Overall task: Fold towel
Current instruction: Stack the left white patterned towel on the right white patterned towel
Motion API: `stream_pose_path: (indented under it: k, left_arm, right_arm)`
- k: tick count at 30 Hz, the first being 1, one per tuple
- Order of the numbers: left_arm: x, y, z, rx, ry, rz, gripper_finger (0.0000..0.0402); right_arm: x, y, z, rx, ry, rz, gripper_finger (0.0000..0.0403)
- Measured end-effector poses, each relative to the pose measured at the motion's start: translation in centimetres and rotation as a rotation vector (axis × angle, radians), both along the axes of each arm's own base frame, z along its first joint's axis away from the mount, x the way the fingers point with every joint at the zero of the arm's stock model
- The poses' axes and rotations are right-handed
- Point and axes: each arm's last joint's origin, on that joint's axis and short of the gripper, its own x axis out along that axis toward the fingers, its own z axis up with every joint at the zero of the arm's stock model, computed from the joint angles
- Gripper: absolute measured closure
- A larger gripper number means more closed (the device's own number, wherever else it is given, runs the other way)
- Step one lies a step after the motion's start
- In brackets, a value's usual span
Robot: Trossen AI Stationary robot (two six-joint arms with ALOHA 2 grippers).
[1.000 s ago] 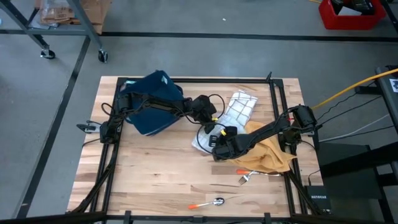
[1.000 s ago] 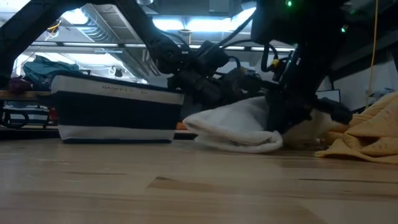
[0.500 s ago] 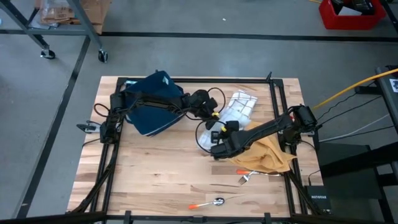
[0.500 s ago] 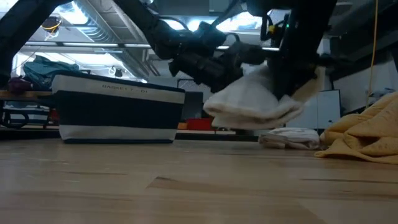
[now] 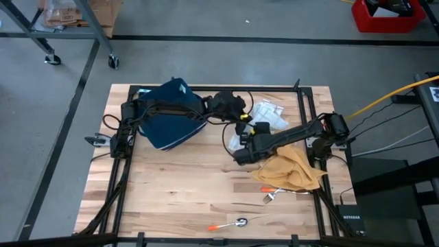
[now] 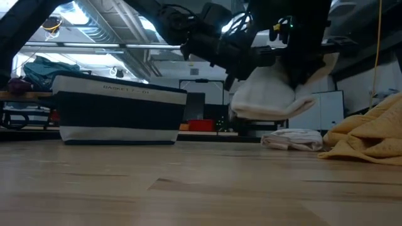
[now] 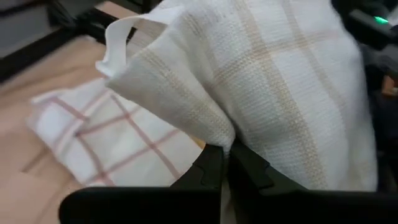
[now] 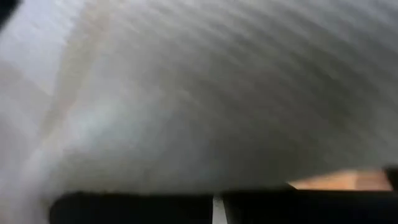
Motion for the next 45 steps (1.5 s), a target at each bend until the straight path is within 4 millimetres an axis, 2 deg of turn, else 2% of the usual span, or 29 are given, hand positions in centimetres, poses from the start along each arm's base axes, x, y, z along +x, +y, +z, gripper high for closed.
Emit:
stream_pose_path:
  k: [5, 12, 22, 35, 40, 45]
  left_arm:
    - [0.1, 0.9, 0.0, 0.036, -0.036, 0.034, 0.04]
    - [1.0, 2.5, -1.6, 0.036, -0.073, 0.059, 0.04]
    - [2.8, 4.2, -3.7, 0.089, -0.052, 0.064, 0.04]
    - [5.4, 6.5, -8.3, 0.163, -0.033, 0.074, 0.0399]
    - [5.5, 6.8, -8.1, 0.285, -0.047, 0.116, 0.037]
    - [5.5, 6.9, -8.0, 0.372, -0.036, 0.116, 0.0312]
  right_arm:
    - [-0.3, -1.1, 0.6, 0.013, 0.021, -0.007, 0.0393]
    - [-1.0, -1.9, 0.6, 0.059, 0.096, -0.026, 0.0393]
    - [-2.4, -3.6, -3.1, 0.093, 0.087, -0.082, 0.0393]
    - [-4.1, -6.7, -7.6, 0.175, 0.081, -0.072, 0.0393]
    - [-4.8, -6.8, -8.2, 0.187, 0.104, -0.085, 0.0364]
    - [-4.8, -6.8, -8.2, 0.188, 0.093, -0.107, 0.03]
